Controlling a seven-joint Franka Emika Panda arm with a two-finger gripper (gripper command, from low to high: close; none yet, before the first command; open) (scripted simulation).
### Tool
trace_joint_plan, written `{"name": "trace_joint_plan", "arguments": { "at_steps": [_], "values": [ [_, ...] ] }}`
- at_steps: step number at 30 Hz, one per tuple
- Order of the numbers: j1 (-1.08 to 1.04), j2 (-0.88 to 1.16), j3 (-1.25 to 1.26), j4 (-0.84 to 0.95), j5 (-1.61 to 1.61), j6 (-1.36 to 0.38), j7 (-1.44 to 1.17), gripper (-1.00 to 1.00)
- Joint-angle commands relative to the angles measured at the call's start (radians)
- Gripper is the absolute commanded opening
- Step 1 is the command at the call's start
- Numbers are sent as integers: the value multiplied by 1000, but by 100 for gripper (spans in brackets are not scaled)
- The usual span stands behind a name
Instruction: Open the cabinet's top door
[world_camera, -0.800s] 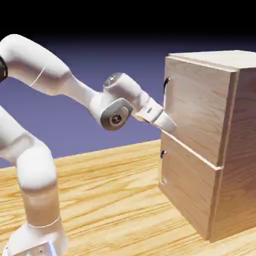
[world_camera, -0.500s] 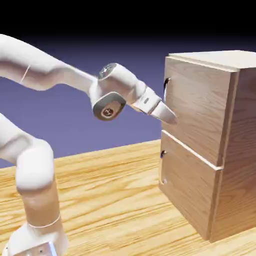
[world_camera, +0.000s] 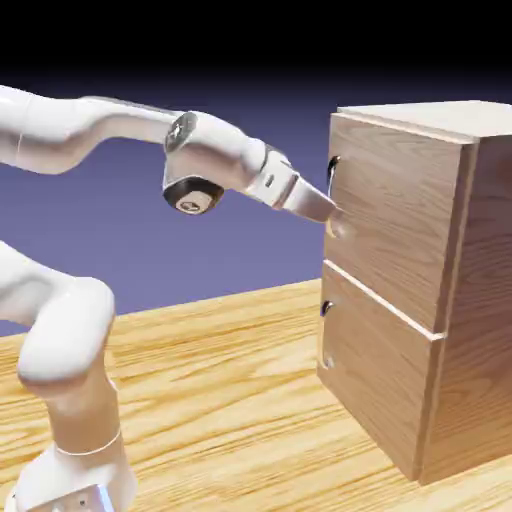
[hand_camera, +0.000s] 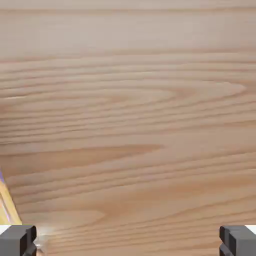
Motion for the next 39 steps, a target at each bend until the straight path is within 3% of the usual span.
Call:
{"name": "trace_joint_plan", "arguments": {
  "at_steps": [1, 36, 39],
  "values": [
    [-14, -11, 18, 3, 44, -4, -26, 0],
    [-502, -408, 644, 110, 1567, -137, -946, 0],
    [-541, -399, 659, 135, 1576, -149, -950, 0]
  ]
}}
